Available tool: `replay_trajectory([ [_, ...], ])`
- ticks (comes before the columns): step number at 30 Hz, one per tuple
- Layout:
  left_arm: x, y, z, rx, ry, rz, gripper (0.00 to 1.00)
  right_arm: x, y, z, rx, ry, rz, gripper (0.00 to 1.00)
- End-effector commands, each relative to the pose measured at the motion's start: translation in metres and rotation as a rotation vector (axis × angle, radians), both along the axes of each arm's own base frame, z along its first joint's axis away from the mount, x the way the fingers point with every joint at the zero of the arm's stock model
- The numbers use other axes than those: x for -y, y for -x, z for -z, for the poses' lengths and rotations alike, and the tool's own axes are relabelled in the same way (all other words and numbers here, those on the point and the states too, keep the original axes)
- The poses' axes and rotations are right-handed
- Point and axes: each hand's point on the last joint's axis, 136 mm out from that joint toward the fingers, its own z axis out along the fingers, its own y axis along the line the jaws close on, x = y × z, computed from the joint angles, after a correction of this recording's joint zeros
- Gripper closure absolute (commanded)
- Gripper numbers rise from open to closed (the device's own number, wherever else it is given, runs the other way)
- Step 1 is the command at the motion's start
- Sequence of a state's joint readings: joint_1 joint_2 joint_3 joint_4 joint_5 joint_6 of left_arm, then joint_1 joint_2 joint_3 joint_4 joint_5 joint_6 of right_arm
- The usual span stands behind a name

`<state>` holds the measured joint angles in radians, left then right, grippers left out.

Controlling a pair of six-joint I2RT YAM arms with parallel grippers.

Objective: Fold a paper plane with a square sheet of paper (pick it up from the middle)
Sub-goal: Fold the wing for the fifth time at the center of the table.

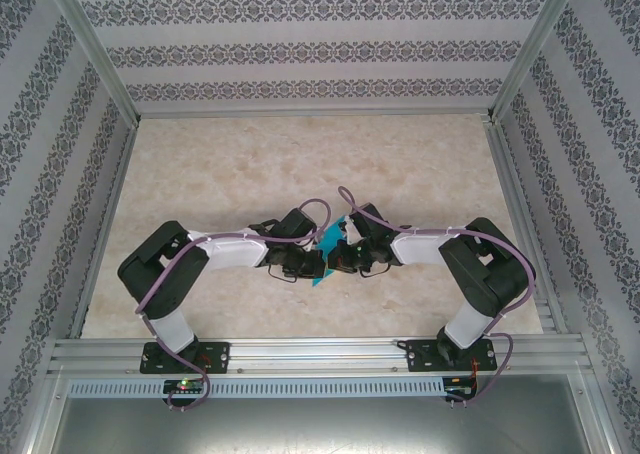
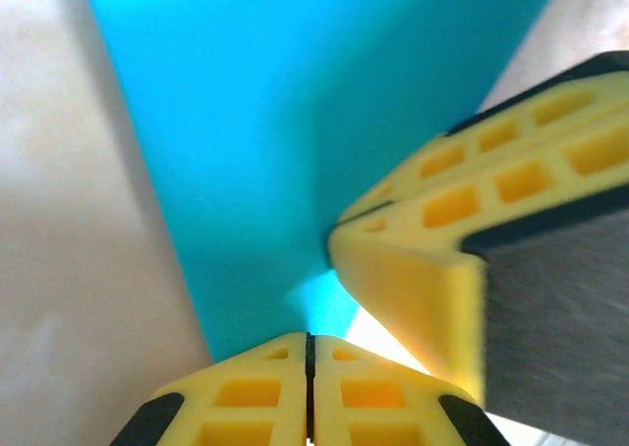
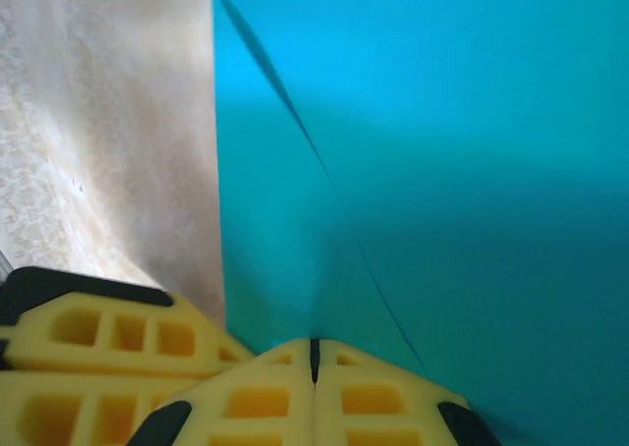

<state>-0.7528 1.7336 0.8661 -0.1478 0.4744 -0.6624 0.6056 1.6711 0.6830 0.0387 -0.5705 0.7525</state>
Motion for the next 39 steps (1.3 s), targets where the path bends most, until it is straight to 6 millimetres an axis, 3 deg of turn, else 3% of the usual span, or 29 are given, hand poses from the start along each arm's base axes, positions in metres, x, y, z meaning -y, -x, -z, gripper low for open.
replay_trajectory([
  [1,-0.006,0.008,0.012,0.001,-0.054,0.018,0.9,0.003,-0.003,-0.002,0.005,-0.014,0.014,0.94],
  [6,-0.008,0.018,0.022,-0.013,-0.091,0.057,0.9,0.002,-0.008,-0.005,0.005,-0.047,0.033,0.94],
  [16,-0.035,0.027,0.04,-0.02,-0.22,0.075,0.9,0.03,-0.024,0.0,0.016,-0.023,0.088,0.94],
  [25,-0.043,0.037,0.048,-0.041,-0.234,0.086,0.91,0.066,-0.037,0.012,0.011,-0.013,0.192,0.94],
  [33,-0.04,0.039,0.046,-0.047,-0.209,0.084,0.91,0.091,-0.053,0.004,0.035,-0.009,0.267,0.93],
  [39,-0.032,0.037,0.044,-0.051,-0.173,0.081,0.91,0.098,-0.063,-0.008,0.058,-0.021,0.282,0.91],
])
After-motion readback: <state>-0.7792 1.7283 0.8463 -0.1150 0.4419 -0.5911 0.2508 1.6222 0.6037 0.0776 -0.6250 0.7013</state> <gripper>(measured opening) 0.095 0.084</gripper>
